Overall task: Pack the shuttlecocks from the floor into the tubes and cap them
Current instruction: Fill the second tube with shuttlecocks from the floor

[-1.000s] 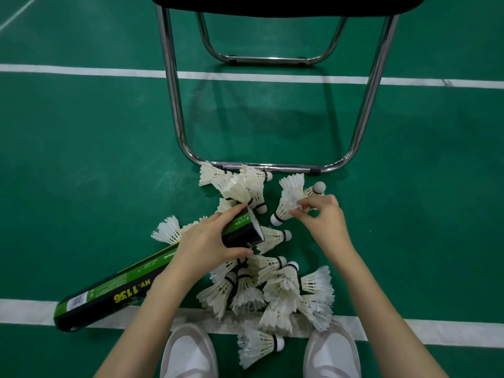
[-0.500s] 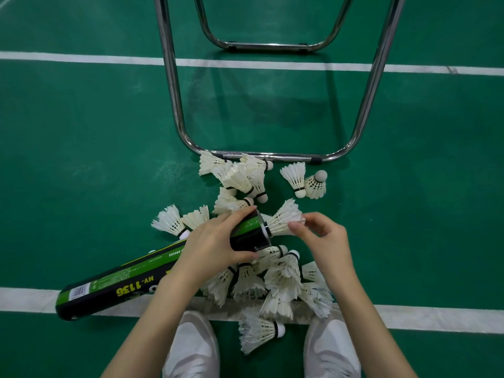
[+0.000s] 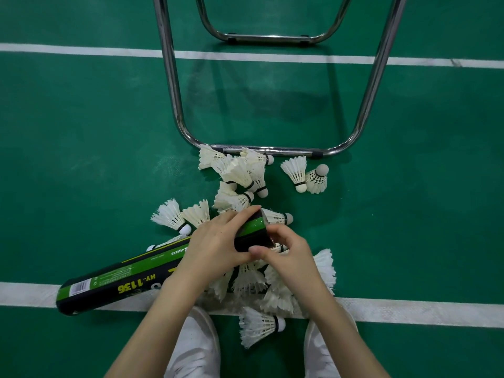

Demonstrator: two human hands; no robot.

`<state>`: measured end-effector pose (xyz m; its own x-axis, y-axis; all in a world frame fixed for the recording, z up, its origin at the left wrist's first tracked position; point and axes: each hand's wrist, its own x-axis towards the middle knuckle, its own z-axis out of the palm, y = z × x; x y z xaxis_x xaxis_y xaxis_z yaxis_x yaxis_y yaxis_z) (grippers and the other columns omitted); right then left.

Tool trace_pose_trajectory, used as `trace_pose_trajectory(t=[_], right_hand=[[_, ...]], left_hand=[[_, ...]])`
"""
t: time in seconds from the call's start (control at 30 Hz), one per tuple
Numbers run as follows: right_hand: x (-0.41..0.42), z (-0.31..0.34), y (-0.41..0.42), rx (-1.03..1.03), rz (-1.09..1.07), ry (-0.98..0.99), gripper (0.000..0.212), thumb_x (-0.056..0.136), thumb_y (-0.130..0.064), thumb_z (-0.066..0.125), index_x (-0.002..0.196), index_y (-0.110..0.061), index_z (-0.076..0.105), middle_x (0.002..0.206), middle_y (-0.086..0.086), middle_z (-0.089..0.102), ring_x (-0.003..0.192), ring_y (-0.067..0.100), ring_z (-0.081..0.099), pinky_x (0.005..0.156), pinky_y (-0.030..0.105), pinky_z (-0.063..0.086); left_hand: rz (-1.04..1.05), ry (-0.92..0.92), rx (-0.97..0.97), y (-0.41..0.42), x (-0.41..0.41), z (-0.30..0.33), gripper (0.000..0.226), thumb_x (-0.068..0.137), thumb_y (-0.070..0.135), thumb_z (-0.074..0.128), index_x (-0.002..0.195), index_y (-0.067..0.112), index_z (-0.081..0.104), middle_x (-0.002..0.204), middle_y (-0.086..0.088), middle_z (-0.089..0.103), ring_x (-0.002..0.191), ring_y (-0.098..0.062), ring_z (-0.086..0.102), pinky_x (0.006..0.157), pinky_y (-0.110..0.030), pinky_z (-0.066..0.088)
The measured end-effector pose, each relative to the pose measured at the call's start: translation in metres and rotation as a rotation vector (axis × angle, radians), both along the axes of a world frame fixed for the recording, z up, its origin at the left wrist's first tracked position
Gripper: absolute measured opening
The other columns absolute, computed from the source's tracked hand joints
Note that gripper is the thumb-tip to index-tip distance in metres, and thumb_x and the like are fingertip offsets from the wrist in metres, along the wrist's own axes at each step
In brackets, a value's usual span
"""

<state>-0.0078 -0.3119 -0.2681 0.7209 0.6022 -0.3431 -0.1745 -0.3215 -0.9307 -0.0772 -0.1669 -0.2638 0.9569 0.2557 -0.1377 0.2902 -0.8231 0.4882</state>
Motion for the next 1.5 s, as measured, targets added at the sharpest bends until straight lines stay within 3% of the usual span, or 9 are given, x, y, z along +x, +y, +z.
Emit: trace_pose_trajectory(t=[0.23, 0.3, 0.47, 0.63, 0.93, 1.1, 1.17, 1.27, 1.5], right_hand=[[-0.001, -0.002, 0.001, 0.056, 0.051, 0.067, 0.021, 0.083, -0.006, 0.066, 0.101, -0.016, 0.063, 0.093, -0.001, 0.071, 0.090, 0.006, 0.065, 0.075, 0.017, 0.051], [0.001, -0.003, 0.000, 0.048, 0.094, 0.069, 0.020, 0.084, -0.007, 0.064, 0.102, -0.017, 0.064, 0.094, -0.001, 0.071, 0.091, 0.007, 0.065, 0.077, 0.019, 0.052], [0.008, -0.008, -0.002, -0.006, 0.223, 0.000, 0.015, 0.088, -0.013, 0.061, 0.100, -0.018, 0.067, 0.091, -0.003, 0.069, 0.089, 0.009, 0.062, 0.080, 0.024, 0.049], [0.015, -0.010, -0.002, 0.000, 0.242, -0.030, 0.013, 0.085, -0.019, 0.063, 0.094, -0.012, 0.069, 0.091, 0.009, 0.063, 0.088, 0.021, 0.058, 0.079, 0.033, 0.046], [0.029, -0.009, -0.014, 0.092, 0.041, 0.018, 0.011, 0.089, -0.016, 0.059, 0.094, -0.023, 0.067, 0.098, -0.005, 0.069, 0.096, 0.006, 0.064, 0.085, 0.019, 0.050], [0.048, -0.030, -0.009, -0.070, 0.106, -0.127, 0.021, 0.091, -0.008, 0.055, 0.094, -0.027, 0.064, 0.103, -0.010, 0.064, 0.091, -0.004, 0.058, 0.078, 0.010, 0.045], [0.055, -0.042, -0.003, -0.154, 0.179, -0.199, 0.023, 0.091, -0.008, 0.054, 0.099, -0.027, 0.064, 0.111, -0.007, 0.058, 0.100, 0.004, 0.053, 0.085, 0.013, 0.043], [0.065, -0.058, 0.004, -0.260, 0.259, -0.314, 0.027, 0.091, -0.010, 0.054, 0.110, -0.027, 0.062, 0.121, -0.006, 0.051, 0.115, 0.011, 0.042, 0.099, 0.028, 0.037], [0.083, -0.073, 0.002, -0.426, 0.281, -0.289, 0.045, 0.087, -0.007, 0.058, 0.129, -0.020, 0.049, 0.125, 0.002, 0.050, 0.124, 0.018, 0.037, 0.096, 0.023, 0.028]], left_hand=[[-0.011, -0.006, 0.003, -0.003, -0.002, 0.000, 0.077, 0.068, 0.059, 0.058, 0.139, 0.038, 0.033, 0.112, 0.009, 0.057, 0.095, -0.014, 0.054, 0.064, -0.024, 0.034], [-0.018, -0.009, -0.001, -0.003, -0.002, 0.000, 0.077, 0.071, 0.052, 0.066, 0.139, 0.038, 0.033, 0.112, 0.007, 0.057, 0.095, -0.016, 0.055, 0.065, -0.025, 0.034], [-0.014, 0.000, 0.000, -0.004, -0.002, -0.001, 0.077, 0.072, 0.051, 0.067, 0.139, 0.040, 0.030, 0.112, 0.008, 0.055, 0.096, -0.015, 0.054, 0.068, -0.025, 0.035], [-0.004, -0.009, 0.001, -0.003, -0.002, -0.001, 0.077, 0.071, 0.054, 0.067, 0.138, 0.041, 0.031, 0.110, 0.012, 0.056, 0.093, -0.012, 0.054, 0.065, -0.023, 0.032], [0.032, 0.024, 0.004, 0.007, -0.003, -0.002, 0.085, 0.066, 0.063, 0.065, 0.139, 0.045, 0.024, 0.119, 0.013, 0.053, 0.102, -0.013, 0.053, 0.075, -0.027, 0.043], [0.049, 0.049, 0.020, 0.012, -0.007, -0.005, 0.087, 0.066, 0.062, 0.067, 0.139, 0.047, 0.022, 0.122, 0.013, 0.052, 0.104, -0.013, 0.052, 0.074, -0.026, 0.040], [0.055, 0.051, 0.022, 0.013, -0.008, -0.004, 0.087, 0.066, 0.060, 0.068, 0.139, 0.047, 0.021, 0.123, 0.013, 0.051, 0.106, -0.013, 0.051, 0.076, -0.027, 0.041], [0.057, 0.054, 0.021, 0.013, -0.008, -0.003, 0.087, 0.066, 0.059, 0.069, 0.139, 0.048, 0.021, 0.123, 0.013, 0.051, 0.106, -0.014, 0.051, 0.076, -0.028, 0.041], [0.054, 0.071, 0.018, 0.012, -0.009, -0.001, 0.087, 0.068, 0.058, 0.069, 0.139, 0.048, 0.019, 0.122, 0.013, 0.051, 0.105, -0.013, 0.050, 0.074, -0.026, 0.039]])
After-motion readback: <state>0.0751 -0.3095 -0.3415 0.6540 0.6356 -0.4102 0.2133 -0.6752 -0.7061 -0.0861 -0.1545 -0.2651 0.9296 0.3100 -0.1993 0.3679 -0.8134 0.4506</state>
